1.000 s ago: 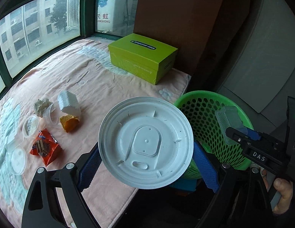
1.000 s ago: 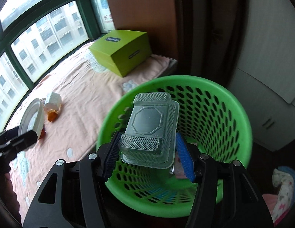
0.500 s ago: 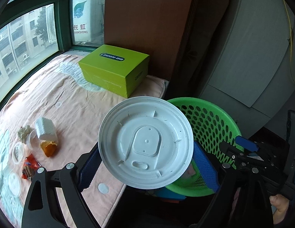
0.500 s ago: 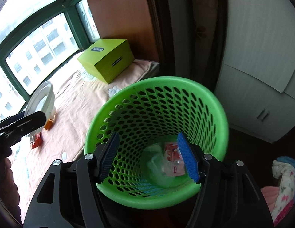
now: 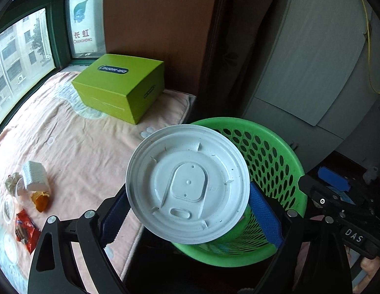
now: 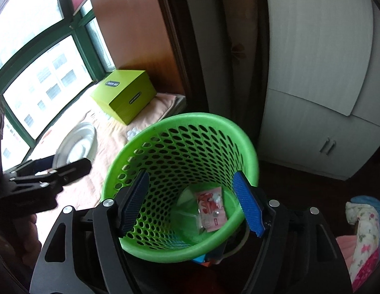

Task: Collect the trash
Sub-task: 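Drop the clear tray and white lid into the green basket with both grippers, then return both grippers to the table and grasp the orange snack wrapper with the right gripper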

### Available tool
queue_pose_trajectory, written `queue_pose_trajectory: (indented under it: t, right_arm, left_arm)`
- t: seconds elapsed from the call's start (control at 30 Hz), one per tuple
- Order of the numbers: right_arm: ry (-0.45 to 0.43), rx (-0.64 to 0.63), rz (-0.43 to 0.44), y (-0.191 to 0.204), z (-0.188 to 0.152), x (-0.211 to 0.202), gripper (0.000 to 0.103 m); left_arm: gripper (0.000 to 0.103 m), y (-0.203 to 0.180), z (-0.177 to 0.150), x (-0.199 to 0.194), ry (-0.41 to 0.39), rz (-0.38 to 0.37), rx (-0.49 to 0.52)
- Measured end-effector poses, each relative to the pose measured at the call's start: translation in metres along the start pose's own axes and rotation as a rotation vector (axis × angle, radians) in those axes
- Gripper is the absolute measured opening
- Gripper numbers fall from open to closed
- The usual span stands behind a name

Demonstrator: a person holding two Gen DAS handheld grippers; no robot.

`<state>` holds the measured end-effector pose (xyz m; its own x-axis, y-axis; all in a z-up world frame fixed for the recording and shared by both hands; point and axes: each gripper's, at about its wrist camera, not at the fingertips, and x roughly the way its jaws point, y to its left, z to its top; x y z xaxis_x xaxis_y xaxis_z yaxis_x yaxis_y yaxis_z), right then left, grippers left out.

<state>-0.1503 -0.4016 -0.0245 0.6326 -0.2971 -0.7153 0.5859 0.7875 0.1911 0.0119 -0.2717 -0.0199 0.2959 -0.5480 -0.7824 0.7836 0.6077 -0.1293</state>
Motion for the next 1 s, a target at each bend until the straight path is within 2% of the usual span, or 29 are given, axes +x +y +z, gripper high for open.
queue_pose_trajectory:
  t: [0.2, 0.47, 0.73, 1.0]
  right_arm:
    - [-0.012, 0.017, -0.004, -0.006, 0.001, -0.006, 0.072]
    - [-0.018, -0.005, 0.015, 0.003, 0.001, -0.008, 0.074]
    - [-0.006, -0.083, 0.091, 0.041, 0.004, -0.002, 0.076]
    - [0.023, -0.221, 0.196, 0.111, 0.004, 0.015, 0.079]
  left_arm:
    - [0.091, -0.013, 0.003, 0.010, 0.010, -0.040, 0.015]
    - [0.094, -0.007, 0.000, 0.003, -0.001, -0.029, -0.002]
    - [0.094, 0.040, -0.019, -0.027, -0.029, 0.072, -0.094]
    - [0.094, 0.120, -0.055, -0.063, -0.050, 0.208, -0.267]
